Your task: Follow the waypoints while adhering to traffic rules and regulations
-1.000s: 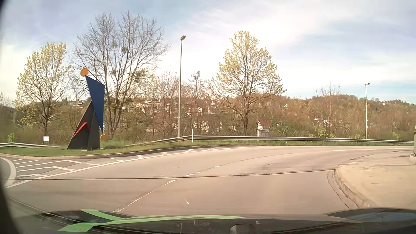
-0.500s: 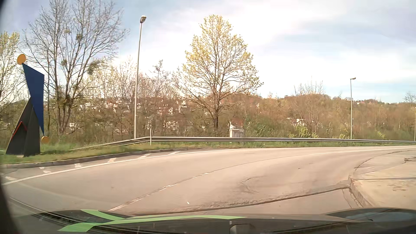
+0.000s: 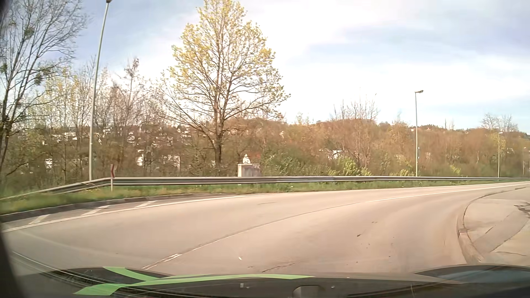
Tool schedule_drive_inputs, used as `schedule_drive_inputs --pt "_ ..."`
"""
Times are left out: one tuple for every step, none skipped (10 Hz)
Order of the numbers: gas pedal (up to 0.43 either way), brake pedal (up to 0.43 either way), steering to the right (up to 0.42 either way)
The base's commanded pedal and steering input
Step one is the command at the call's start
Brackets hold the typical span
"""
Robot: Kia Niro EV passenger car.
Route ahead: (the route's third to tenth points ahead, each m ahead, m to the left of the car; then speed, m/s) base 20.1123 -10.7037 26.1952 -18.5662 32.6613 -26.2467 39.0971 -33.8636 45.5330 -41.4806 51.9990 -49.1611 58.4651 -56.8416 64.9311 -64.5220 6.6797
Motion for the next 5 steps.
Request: schedule_drive_inputs --pt "0.0 0.0 0.208" --pt "0.028 0.0 0.218" --pt "0.039 0.0 0.228" --pt "0.039 0.0 0.225" --pt "0.067 0.0 0.216"
